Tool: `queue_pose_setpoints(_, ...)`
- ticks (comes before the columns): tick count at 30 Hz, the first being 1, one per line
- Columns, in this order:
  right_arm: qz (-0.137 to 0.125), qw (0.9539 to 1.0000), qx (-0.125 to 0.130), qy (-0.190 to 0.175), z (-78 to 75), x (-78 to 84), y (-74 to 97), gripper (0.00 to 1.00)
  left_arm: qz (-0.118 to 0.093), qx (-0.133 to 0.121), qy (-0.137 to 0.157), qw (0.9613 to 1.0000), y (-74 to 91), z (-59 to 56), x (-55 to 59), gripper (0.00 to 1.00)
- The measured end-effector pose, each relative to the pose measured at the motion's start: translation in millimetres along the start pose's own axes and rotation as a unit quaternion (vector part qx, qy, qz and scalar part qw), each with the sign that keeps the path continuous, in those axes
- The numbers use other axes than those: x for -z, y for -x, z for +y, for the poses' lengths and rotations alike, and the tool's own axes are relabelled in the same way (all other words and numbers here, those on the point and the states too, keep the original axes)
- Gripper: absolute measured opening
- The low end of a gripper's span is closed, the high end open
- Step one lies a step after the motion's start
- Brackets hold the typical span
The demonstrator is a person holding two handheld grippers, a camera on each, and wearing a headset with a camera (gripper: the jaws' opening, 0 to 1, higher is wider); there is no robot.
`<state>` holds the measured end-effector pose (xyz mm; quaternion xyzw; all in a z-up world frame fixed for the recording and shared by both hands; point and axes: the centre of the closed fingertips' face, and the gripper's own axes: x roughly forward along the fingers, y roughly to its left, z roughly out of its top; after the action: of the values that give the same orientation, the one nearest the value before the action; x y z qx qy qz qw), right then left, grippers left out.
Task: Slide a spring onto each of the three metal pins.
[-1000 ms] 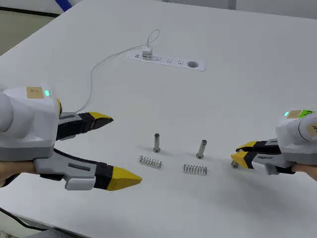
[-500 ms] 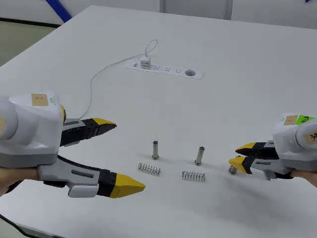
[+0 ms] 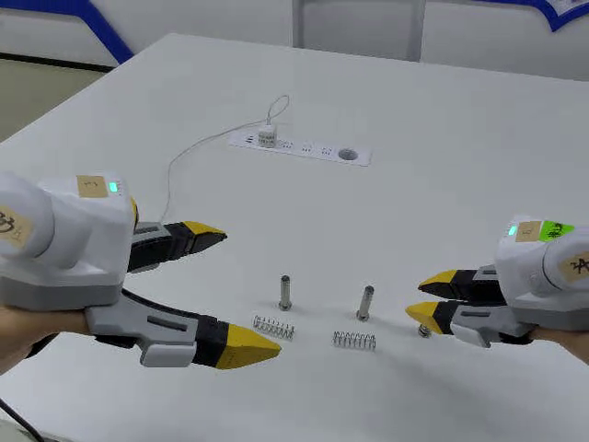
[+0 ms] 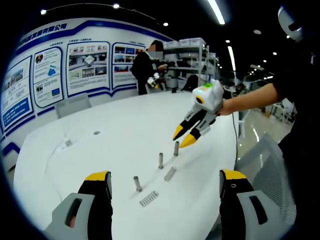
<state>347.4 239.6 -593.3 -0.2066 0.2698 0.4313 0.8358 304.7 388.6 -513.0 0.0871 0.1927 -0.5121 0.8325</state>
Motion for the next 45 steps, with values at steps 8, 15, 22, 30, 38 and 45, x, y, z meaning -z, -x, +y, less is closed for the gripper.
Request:
queue_pose_setpoints(8, 0.016, 0.9990, -0.036, 0.019, 29.3, 3.3, -15.5, 0.20, 0.002, -0.002, -0.007, 1.0000, 1.6, 1.0, 1.3, 0.91)
queue_pose_setpoints(15, 0.042, 0.9975, -0.050, 0.027, 38.8, 16.7, -30.8, 0.20, 0.009, -0.005, 0.000, 0.9999, 2.5, 5.9, 10.5, 0.91)
queue_pose_setpoints(22, 0.057, 0.9962, -0.060, 0.029, 39.7, 23.2, -47.8, 0.19, 0.020, -0.007, 0.017, 0.9996, -2.1, 13.1, 24.0, 0.91)
queue_pose_setpoints(30, 0.071, 0.9941, -0.076, 0.032, 40.0, 30.9, -65.0, 0.19, 0.027, -0.004, 0.024, 0.9993, -8.5, 17.7, 32.6, 0.91)
queue_pose_setpoints(38, 0.080, 0.9930, -0.083, 0.025, 39.4, 39.6, -69.1, 0.18, 0.035, -0.003, 0.038, 0.9987, -14.3, 20.5, 45.5, 0.90)
queue_pose_setpoints(45, 0.074, 0.9936, -0.085, 0.010, 40.4, 40.9, -71.4, 0.16, 0.019, -0.004, 0.055, 0.9983, -23.6, 19.8, 48.0, 0.89)
